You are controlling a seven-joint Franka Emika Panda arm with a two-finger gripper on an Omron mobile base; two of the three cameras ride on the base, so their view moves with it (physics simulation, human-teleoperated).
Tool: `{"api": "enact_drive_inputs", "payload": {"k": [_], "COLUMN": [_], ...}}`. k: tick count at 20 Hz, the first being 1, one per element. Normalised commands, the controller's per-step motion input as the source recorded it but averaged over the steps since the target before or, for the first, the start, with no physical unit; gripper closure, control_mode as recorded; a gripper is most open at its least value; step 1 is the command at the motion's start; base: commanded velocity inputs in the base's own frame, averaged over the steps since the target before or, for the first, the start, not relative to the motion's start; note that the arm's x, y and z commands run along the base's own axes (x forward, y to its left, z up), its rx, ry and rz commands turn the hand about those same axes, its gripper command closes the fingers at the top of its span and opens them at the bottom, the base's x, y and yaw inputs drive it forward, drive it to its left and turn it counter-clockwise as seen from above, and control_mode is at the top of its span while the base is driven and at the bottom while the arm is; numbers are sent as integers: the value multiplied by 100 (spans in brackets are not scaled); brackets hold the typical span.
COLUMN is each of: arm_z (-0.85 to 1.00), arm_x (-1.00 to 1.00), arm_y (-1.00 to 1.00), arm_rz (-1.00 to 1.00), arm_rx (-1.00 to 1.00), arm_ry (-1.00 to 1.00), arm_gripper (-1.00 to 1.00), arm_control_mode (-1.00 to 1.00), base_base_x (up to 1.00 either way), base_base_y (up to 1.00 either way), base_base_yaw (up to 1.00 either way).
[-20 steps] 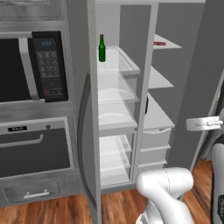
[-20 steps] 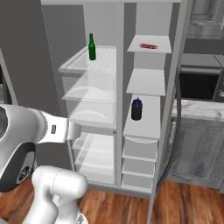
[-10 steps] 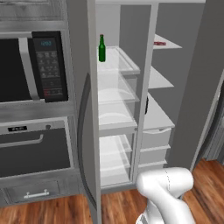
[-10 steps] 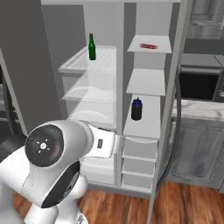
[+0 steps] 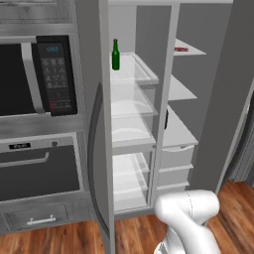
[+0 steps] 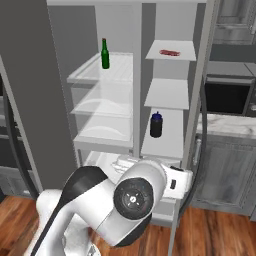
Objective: There's a steak in the fridge that needs to be moved to the freezer for freezing. Pick up the steak from the fridge, place it on any shelf in the freezer, and close the fridge and freezer doors when done.
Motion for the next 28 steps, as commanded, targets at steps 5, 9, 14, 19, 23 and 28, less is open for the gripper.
{"api": "enact_drive_inputs", "payload": {"k": [5, 9, 14, 19, 23, 28], "arm_z": [-40, -37, -48, -54, -39, -34], "arm_x": [41, 21, 49, 80, 60, 70], "arm_y": [-100, -100, -89, -39, -38, -38], "arm_rz": [0, 0, 1, 11, 25, 17], "arm_rx": [0, 0, 0, 0, 0, 1], "arm_ry": [-2, -13, -15, -10, -18, -3], "arm_gripper": [-100, -100, -100, -100, -100, -100], "arm_control_mode": [-100, -100, -100, -100, -100, -100], "base_base_x": [0, 0, 0, 0, 0, 0], "base_base_y": [0, 0, 0, 0, 0, 0], "base_base_yaw": [0, 0, 0, 0, 0, 0]}}
